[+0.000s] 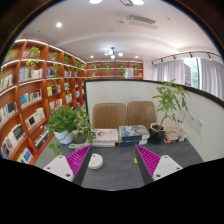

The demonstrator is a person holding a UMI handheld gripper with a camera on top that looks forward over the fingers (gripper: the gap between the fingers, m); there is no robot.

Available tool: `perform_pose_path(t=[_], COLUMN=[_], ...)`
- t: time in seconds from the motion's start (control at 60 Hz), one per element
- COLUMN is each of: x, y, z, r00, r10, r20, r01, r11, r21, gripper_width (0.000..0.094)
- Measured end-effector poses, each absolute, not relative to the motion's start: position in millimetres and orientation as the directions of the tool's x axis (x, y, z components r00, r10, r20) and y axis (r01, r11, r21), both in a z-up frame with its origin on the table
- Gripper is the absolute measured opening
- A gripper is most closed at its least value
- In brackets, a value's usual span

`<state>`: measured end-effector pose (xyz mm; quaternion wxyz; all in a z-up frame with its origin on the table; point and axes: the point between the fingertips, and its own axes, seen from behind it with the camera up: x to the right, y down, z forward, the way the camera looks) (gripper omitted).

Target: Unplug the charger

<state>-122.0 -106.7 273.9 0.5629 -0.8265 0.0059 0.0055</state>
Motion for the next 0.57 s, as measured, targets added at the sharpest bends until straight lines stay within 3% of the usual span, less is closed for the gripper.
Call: perform_pose_path(t=[0.567], x=[-142], y=[-149], z=[248], r00=[1.000], r10=[-0.005], r20=[-0.022], r01=[-0.022], r11=[-0.404], r21=[-0.914], gripper_width=[0.0853])
